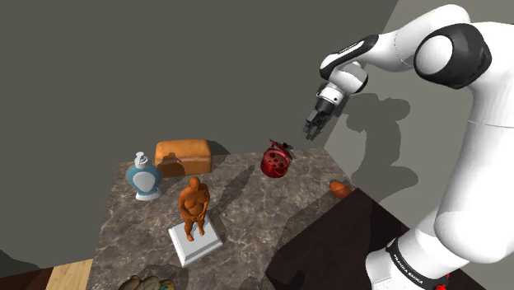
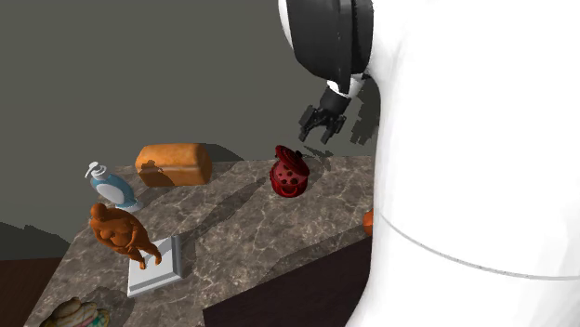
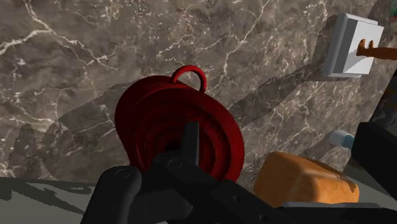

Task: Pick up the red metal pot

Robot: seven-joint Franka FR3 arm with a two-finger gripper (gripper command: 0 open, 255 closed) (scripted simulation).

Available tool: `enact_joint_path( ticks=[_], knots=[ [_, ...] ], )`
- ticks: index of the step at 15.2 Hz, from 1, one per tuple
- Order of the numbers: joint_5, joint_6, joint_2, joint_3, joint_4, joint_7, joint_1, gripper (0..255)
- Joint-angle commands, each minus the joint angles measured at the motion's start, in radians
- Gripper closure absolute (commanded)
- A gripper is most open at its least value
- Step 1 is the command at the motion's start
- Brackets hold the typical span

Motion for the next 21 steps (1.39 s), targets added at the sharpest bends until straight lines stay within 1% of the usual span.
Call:
enact_joint_path(
  ticks=[1,6,9,10,19,20,21],
  knots=[
    [0.051,-0.037,0.095,0.023,0.094,-0.037,-0.039,0],
    [0.142,-0.124,0.334,0.094,0.354,-0.077,-0.129,0],
    [0.179,-0.184,0.489,0.138,0.547,-0.072,-0.181,0],
    [0.183,-0.195,0.515,0.146,0.58,-0.069,-0.189,0],
    [0.195,-0.158,0.593,0.158,0.617,-0.09,-0.197,0],
    [0.195,-0.158,0.593,0.158,0.617,-0.091,-0.197,255],
    [0.195,-0.158,0.594,0.158,0.618,-0.09,-0.197,255]
  ],
)
